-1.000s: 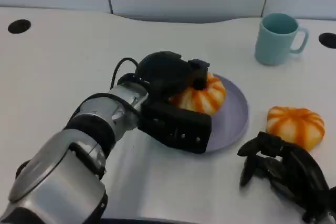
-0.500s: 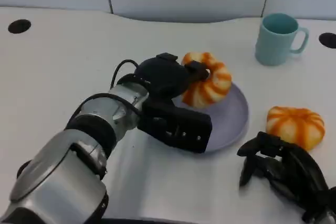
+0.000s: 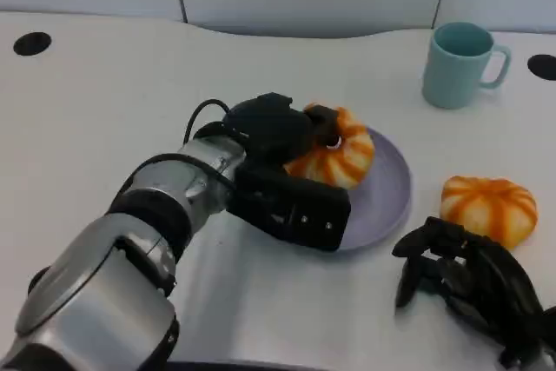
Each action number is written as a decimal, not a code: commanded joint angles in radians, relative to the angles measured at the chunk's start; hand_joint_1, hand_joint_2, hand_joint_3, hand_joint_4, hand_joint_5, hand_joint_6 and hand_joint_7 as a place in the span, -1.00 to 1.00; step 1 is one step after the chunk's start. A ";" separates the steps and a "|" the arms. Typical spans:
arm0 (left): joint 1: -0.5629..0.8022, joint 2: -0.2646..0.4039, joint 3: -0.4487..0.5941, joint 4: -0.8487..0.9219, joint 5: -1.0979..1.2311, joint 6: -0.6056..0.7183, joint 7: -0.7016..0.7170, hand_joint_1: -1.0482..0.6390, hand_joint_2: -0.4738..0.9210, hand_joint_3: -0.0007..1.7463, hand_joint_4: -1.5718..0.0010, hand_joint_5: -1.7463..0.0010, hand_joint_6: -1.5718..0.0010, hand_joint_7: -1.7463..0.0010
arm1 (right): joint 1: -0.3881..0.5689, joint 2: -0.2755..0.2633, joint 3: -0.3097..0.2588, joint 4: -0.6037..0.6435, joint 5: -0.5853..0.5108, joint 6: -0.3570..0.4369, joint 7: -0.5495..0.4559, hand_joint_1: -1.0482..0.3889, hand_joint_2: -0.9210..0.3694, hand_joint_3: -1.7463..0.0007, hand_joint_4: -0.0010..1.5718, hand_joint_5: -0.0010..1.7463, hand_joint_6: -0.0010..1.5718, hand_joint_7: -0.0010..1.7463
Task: Grasp the bread from the table and place it into the plate.
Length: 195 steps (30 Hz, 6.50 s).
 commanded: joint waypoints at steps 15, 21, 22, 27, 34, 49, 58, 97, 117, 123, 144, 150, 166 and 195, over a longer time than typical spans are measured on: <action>-0.007 0.002 0.016 -0.001 -0.017 0.025 0.003 -0.81 1.00 -0.95 1.00 -1.00 0.67 -1.00 | 0.034 -0.003 0.007 0.007 -0.016 0.016 -0.018 -0.33 -1.00 0.91 -0.17 0.85 -0.04 0.15; -0.007 0.002 0.020 -0.002 -0.022 0.030 -0.010 -0.81 1.00 -0.97 1.00 -1.00 0.57 -1.00 | 0.033 -0.004 0.008 0.009 -0.014 0.009 -0.011 -0.34 -1.00 0.91 -0.16 0.85 -0.04 0.14; -0.007 0.002 0.021 -0.002 -0.023 0.027 -0.014 -0.81 1.00 -0.97 1.00 -1.00 0.59 -1.00 | 0.032 -0.004 0.007 0.011 -0.013 0.010 -0.008 -0.34 -1.00 0.91 -0.17 0.84 -0.05 0.14; -0.009 0.005 0.024 -0.001 -0.026 0.019 -0.043 -0.79 1.00 -0.95 1.00 -0.56 0.93 -0.89 | 0.032 -0.003 0.002 0.014 -0.007 0.013 0.001 -0.31 -1.00 0.91 -0.17 0.85 -0.06 0.14; -0.006 0.007 0.035 -0.002 -0.033 -0.002 -0.062 -0.79 1.00 -0.96 1.00 -0.57 0.79 -0.92 | 0.034 -0.004 0.008 0.010 -0.018 0.009 -0.014 -0.35 -1.00 0.91 -0.16 0.84 -0.05 0.14; -0.009 0.011 0.021 -0.001 -0.027 -0.009 -0.086 -0.82 1.00 -0.88 1.00 -0.53 1.00 -0.15 | 0.032 -0.002 0.003 0.018 -0.014 0.009 -0.010 -0.34 -1.00 0.92 -0.14 0.82 -0.03 0.10; -0.008 0.008 0.025 0.000 -0.035 -0.004 -0.098 -0.82 1.00 -0.88 1.00 -0.67 1.00 -0.36 | 0.032 0.000 -0.001 0.020 -0.009 0.014 -0.008 -0.32 -1.00 0.93 -0.14 0.83 -0.03 0.09; 0.180 0.088 0.453 -0.089 -0.539 -0.307 -0.316 -0.66 1.00 -0.81 0.95 -0.75 0.97 -0.36 | 0.022 -0.005 -0.002 0.009 -0.003 0.055 -0.013 -0.31 -1.00 0.92 -0.19 0.82 -0.05 0.16; 0.488 0.046 0.826 -0.435 -1.104 -0.042 -0.744 -0.65 1.00 -0.84 0.68 -0.57 0.59 -0.01 | 0.020 -0.016 0.012 0.010 -0.030 0.048 -0.057 -0.31 -1.00 0.90 -0.20 0.82 -0.07 0.20; 0.606 0.022 0.893 -0.611 -1.257 0.115 -0.787 -0.71 1.00 -0.96 0.54 -0.47 0.52 0.04 | 0.021 -0.018 0.014 0.006 -0.029 0.063 -0.061 -0.32 -1.00 0.91 -0.20 0.84 -0.07 0.20; 0.970 -0.073 0.977 -0.966 -1.434 0.370 -0.711 -0.55 0.98 -1.00 0.41 -1.00 0.55 -0.74 | 0.029 -0.021 0.024 -0.014 -0.034 0.045 -0.070 -0.29 -1.00 0.84 -0.18 0.83 -0.09 0.23; 1.011 -0.105 0.983 -0.978 -1.420 0.355 -0.661 -0.50 0.94 -0.99 0.45 -1.00 0.55 -0.87 | 0.029 -0.027 0.026 -0.005 -0.036 0.020 -0.057 -0.29 -1.00 0.84 -0.16 0.80 -0.08 0.22; 0.965 -0.106 1.011 -0.844 -1.389 0.247 -0.695 -0.35 0.92 -0.99 0.10 -1.00 0.33 -1.00 | 0.004 -0.046 0.010 0.044 -0.029 0.031 -0.051 -0.28 -1.00 0.84 -0.18 0.80 -0.09 0.20; 0.896 0.003 0.984 -0.594 -1.242 0.000 -0.795 -0.55 0.95 -0.98 0.27 -1.00 0.43 -0.87 | -0.022 -0.050 -0.011 0.067 -0.030 0.078 -0.051 -0.26 -1.00 0.86 -0.16 0.74 -0.07 0.16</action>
